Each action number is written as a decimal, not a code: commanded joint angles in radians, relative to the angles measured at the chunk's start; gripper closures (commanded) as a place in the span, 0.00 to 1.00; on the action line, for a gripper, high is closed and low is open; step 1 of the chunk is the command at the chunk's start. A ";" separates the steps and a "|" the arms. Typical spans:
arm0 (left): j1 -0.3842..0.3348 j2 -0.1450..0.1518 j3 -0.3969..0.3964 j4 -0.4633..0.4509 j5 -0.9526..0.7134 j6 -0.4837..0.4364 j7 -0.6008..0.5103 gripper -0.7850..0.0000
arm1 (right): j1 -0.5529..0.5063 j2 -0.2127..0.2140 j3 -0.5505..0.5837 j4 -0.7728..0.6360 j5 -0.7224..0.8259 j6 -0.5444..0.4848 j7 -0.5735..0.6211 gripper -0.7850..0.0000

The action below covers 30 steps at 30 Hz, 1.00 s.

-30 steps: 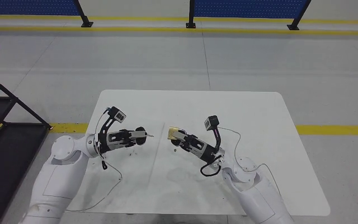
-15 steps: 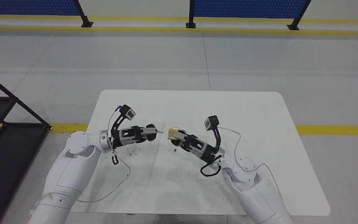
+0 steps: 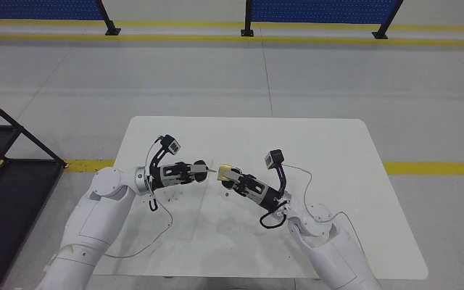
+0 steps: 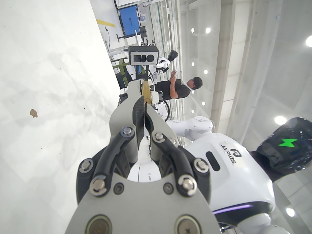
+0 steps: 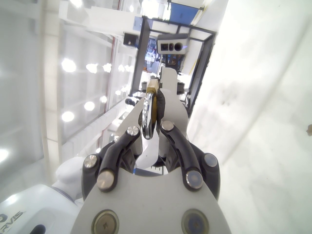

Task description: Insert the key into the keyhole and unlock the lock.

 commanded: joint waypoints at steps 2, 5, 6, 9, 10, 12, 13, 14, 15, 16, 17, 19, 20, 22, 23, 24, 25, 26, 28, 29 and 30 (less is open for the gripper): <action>-0.001 0.000 0.001 0.002 -0.001 0.000 -0.001 1.00 | 0.000 0.000 0.000 0.000 0.000 0.000 0.000 1.00; -0.003 0.000 0.002 0.001 0.000 -0.002 0.002 1.00 | 0.000 0.000 0.000 0.000 0.000 0.000 0.000 1.00; -0.003 -0.001 0.004 0.000 0.001 0.000 0.003 1.00 | 0.000 0.000 0.000 0.000 0.000 0.000 0.000 1.00; -0.005 -0.002 0.007 -0.004 0.003 -0.001 0.009 1.00 | 0.000 0.000 0.000 0.000 0.000 0.000 0.000 1.00; -0.006 -0.002 0.009 -0.004 0.003 -0.001 0.010 1.00 | 0.000 0.000 0.000 0.000 0.000 0.000 0.000 1.00; -0.008 -0.002 0.011 -0.007 0.006 -0.003 0.012 1.00 | 0.000 0.000 0.000 0.000 0.000 0.000 0.000 1.00; -0.008 -0.002 0.012 -0.007 0.007 -0.004 0.014 1.00 | 0.000 0.000 0.000 0.000 0.000 0.000 0.000 1.00; -0.008 -0.003 0.013 -0.008 0.008 -0.004 0.015 1.00 | 0.000 0.000 0.000 0.000 0.000 0.000 0.000 1.00; -0.008 -0.003 0.014 -0.009 0.009 -0.005 0.017 1.00 | 0.000 0.000 0.000 0.000 0.000 0.000 0.000 1.00; -0.008 -0.003 0.015 -0.010 0.011 -0.005 0.017 1.00 | 0.000 0.000 0.000 0.000 0.000 0.000 0.000 1.00; -0.008 -0.003 0.015 -0.011 0.013 -0.006 0.018 1.00 | 0.000 0.000 0.000 0.000 0.000 0.000 0.000 1.00; -0.007 -0.003 0.016 -0.012 0.015 -0.006 0.019 1.00 | 0.000 0.000 0.000 0.000 0.000 0.000 0.000 1.00; -0.006 -0.003 0.016 -0.013 0.015 -0.006 0.019 1.00 | 0.000 0.000 0.000 0.000 0.000 0.000 0.000 1.00; -0.006 -0.002 0.016 -0.013 0.018 -0.007 0.021 1.00 | 0.000 0.000 0.000 0.000 0.000 0.000 0.000 1.00; -0.006 -0.002 0.016 -0.014 0.018 -0.007 0.020 1.00 | 0.000 0.000 0.000 0.000 0.000 0.000 0.000 1.00; -0.006 -0.002 0.016 -0.014 0.019 -0.008 0.019 1.00 | 0.000 0.000 0.000 0.000 0.000 0.000 0.000 1.00; -0.005 -0.002 0.015 -0.013 0.021 -0.009 0.019 1.00 | 0.000 0.000 0.000 0.000 0.000 0.000 0.000 1.00; -0.004 -0.002 0.014 -0.012 0.021 -0.010 0.018 1.00 | 0.000 0.000 0.000 0.000 0.000 0.000 0.000 1.00; -0.002 -0.001 0.011 -0.011 0.019 -0.012 0.017 1.00 | 0.000 0.000 0.000 0.000 0.000 0.000 0.000 1.00; -0.001 0.000 0.009 -0.011 0.018 -0.013 0.015 1.00 | 0.000 0.000 0.000 0.000 0.000 0.000 0.000 1.00; 0.000 0.000 0.008 -0.010 0.018 -0.013 0.014 1.00 | 0.000 0.000 0.000 0.000 0.000 0.000 0.000 1.00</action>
